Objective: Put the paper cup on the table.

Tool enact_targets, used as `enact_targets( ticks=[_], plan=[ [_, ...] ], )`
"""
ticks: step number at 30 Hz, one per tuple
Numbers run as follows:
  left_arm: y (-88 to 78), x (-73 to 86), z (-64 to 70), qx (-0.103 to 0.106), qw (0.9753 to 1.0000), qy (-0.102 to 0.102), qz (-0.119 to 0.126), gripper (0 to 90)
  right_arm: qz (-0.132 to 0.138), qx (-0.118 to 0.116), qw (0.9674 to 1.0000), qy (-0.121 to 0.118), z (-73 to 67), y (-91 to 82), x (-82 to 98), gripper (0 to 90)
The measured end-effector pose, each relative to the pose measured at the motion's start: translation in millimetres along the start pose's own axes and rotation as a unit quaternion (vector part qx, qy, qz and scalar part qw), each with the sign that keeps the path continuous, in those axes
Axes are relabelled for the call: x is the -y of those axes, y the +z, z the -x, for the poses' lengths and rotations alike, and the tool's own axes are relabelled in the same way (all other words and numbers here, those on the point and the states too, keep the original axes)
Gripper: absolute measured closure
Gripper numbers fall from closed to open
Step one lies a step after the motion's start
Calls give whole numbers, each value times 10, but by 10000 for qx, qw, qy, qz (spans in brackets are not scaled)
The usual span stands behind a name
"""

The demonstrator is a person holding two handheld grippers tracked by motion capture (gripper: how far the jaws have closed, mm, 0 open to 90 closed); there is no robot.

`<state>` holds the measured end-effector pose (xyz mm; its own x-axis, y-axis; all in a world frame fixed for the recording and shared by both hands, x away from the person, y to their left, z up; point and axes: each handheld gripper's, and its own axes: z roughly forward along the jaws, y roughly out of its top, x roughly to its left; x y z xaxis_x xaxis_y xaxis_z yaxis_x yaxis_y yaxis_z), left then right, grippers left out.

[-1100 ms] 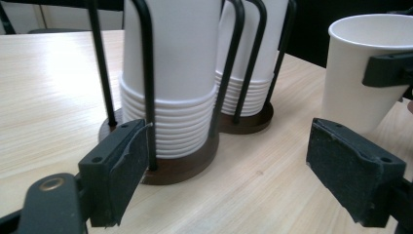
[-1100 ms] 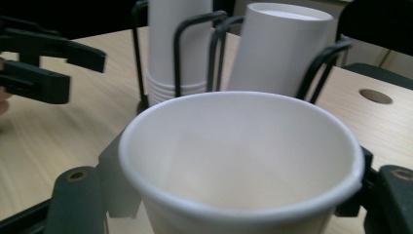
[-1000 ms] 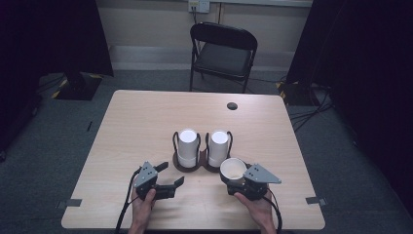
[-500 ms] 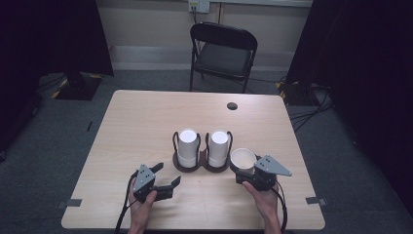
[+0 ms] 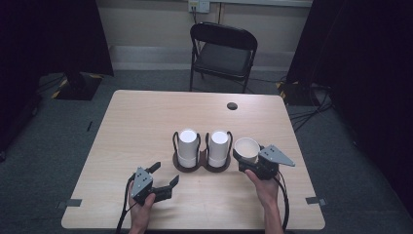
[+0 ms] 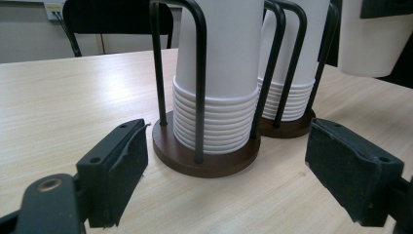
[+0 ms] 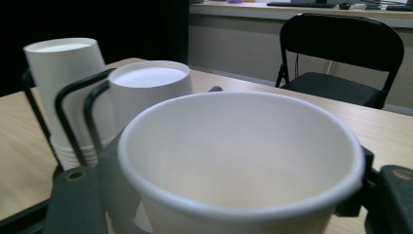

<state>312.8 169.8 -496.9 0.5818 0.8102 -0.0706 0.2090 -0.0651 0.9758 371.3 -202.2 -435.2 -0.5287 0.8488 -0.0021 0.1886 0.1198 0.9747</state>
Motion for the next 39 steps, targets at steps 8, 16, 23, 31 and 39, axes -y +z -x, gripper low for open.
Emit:
enact_targets(
  ticks=[8,16,23,31,39],
  plan=[
    [-3,3,-2,-109,9999,-59,39,155,-30,80,10000,-41,193,202,-80,248],
    [-14,8,-4,-104,9999,-74,101,155,30,283,9996,-40,330,304,-146,248],
    [-16,9,9,-151,9998,-6,119,156,90,486,9987,115,441,401,-97,250],
    [-9,7,28,-189,9998,57,90,159,-20,642,9977,204,508,603,42,252],
    [-23,12,15,-175,9997,14,157,159,-303,715,9966,287,560,744,230,249]
  ],
)
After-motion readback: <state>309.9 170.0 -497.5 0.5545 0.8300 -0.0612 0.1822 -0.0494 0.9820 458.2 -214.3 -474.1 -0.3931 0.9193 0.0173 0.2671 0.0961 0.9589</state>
